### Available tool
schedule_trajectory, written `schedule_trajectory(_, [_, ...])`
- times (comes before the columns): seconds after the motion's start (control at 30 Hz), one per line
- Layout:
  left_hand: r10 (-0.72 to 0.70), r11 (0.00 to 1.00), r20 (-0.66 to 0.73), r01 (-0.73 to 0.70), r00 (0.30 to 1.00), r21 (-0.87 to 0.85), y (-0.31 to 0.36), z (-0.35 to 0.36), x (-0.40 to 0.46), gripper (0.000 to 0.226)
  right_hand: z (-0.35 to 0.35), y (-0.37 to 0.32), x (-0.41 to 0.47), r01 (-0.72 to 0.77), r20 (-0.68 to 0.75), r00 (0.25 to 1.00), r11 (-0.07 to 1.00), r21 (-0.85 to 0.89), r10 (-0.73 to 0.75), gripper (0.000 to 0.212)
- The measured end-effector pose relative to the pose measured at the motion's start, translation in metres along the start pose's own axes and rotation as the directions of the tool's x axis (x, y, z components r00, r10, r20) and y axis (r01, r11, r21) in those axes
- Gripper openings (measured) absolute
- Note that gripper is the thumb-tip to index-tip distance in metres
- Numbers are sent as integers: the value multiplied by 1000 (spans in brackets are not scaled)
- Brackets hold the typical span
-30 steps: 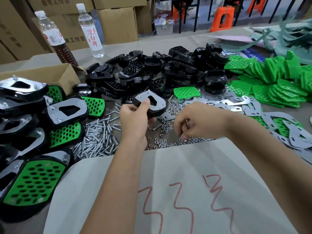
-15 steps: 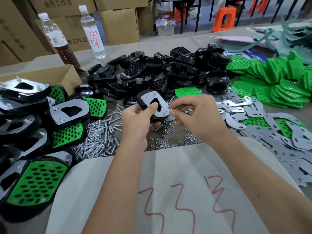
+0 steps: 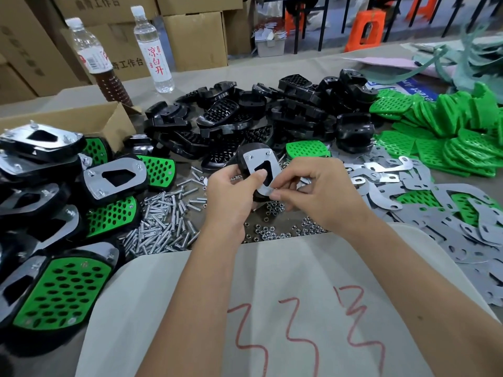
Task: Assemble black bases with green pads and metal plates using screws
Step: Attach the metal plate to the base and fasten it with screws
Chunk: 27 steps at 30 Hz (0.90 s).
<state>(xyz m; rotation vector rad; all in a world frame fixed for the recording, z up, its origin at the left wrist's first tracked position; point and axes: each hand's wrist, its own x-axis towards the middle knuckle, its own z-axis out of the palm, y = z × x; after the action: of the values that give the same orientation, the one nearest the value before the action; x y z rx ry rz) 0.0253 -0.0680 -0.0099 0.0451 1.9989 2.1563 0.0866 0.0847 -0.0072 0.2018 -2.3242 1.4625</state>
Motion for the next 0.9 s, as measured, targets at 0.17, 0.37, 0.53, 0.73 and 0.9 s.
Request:
schedule_trajectory(0.17, [-6, 1000, 11, 6, 1000, -15, 2, 3, -1, 11, -2, 3, 0, 23, 25, 999, 998, -51, -22, 11])
schedule_trajectory(0.37, [-87, 989, 110, 99, 990, -107, 4, 0, -2, 8, -8, 1, 0, 8, -16, 1000, 1000, -2, -8, 14])
schedule_trajectory(0.53, [-146, 972, 283, 191, 948, -138, 7, -8, -2, 33, -11, -2, -1, 32, -24, 999, 999, -33, -33, 16])
schedule_trajectory(0.73, [-137, 983, 233, 161, 963, -88, 8, -5, -4, 32, -8, -2, -1, 1, -7, 1000, 999, -39, -1, 17])
schedule_trajectory(0.9, [-101, 985, 211, 127, 972, -117, 6, -2, -5, 29, -7, 0, -1, 28, -43, 999, 996, -79, -32, 17])
